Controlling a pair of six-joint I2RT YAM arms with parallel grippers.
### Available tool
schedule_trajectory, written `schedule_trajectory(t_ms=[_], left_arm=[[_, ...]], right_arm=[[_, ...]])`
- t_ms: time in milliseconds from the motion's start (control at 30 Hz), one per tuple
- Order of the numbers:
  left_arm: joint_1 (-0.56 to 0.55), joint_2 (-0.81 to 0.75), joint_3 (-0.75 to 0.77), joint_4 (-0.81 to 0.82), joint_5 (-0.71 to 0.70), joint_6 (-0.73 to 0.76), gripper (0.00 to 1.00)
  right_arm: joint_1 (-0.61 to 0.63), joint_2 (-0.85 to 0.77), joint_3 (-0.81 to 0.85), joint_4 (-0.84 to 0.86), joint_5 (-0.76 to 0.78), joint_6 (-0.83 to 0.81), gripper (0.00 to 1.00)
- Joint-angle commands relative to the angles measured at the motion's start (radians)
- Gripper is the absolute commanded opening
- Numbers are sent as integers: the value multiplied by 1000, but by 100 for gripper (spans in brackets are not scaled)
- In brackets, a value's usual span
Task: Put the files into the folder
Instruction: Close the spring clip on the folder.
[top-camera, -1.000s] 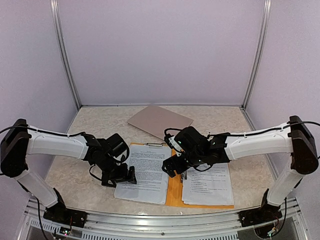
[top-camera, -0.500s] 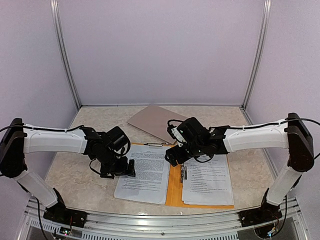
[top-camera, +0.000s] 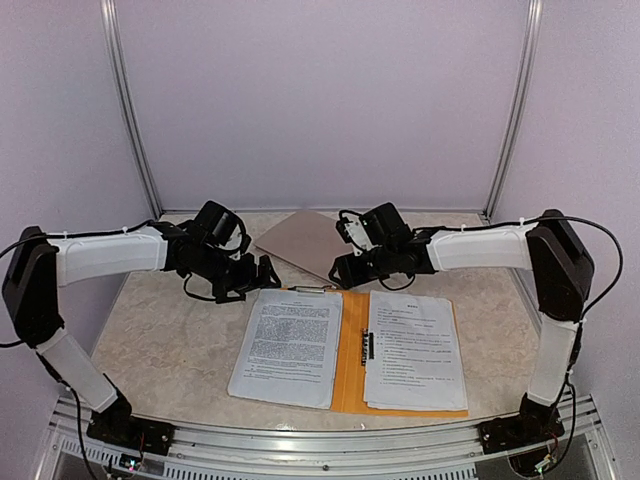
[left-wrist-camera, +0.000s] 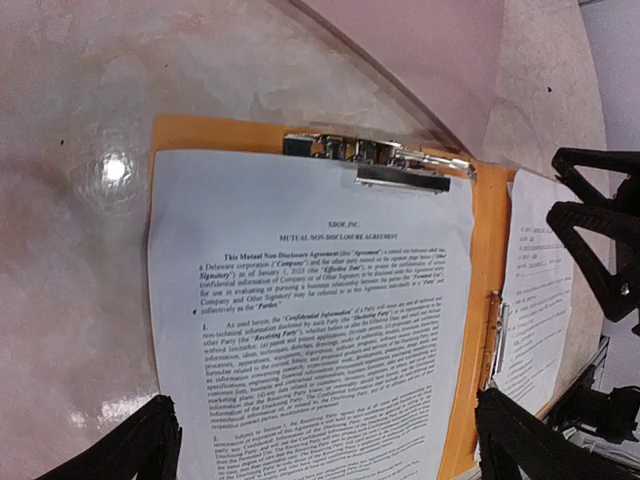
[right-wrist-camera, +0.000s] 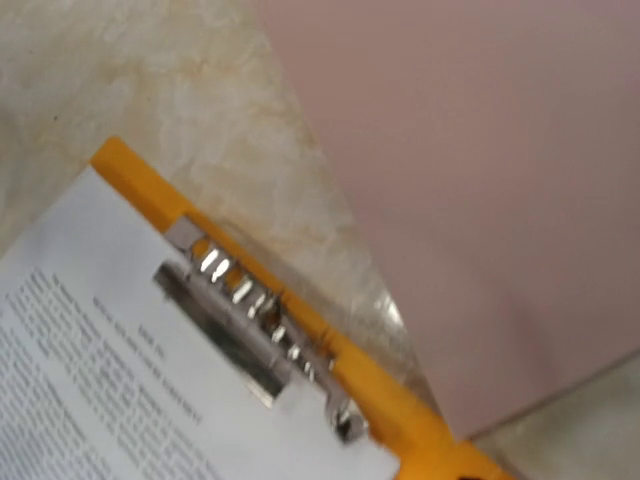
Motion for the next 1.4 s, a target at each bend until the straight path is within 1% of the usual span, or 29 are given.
schedule_trajectory(t_ms=[0,167,333,433,533,700,833,967,1100,1367], left_arm=[[52,88,62,133,118,41,99],[102,190,141,209,209,44,99],[113,281,210,265,314,30,99],[112,318,228,325,417,13,99],[110,346,242,378,482,-13,99],[108,365,250,387,501,-17,99],[94,350,212,380,539,16,99],[61,293,117,362,568,87,99],[29,237,35,320,567,144,99],[-34,230,-36,304,570,189,99]], right_arm=[[-39,58,45,51,-133,15,55],[-84,114,69,103,-241,50,55],[-100,143,79,120,-290,72,60],[-105,146,69,135,-305,82,61],[-111,146,57,144,-336,90,61],[-117,153,35,169,-374,128,60],[-118,158,20,194,-374,147,60],[-122,158,15,195,-370,148,61],[-125,162,17,203,-386,162,61],[-125,174,-7,239,-411,219,61]])
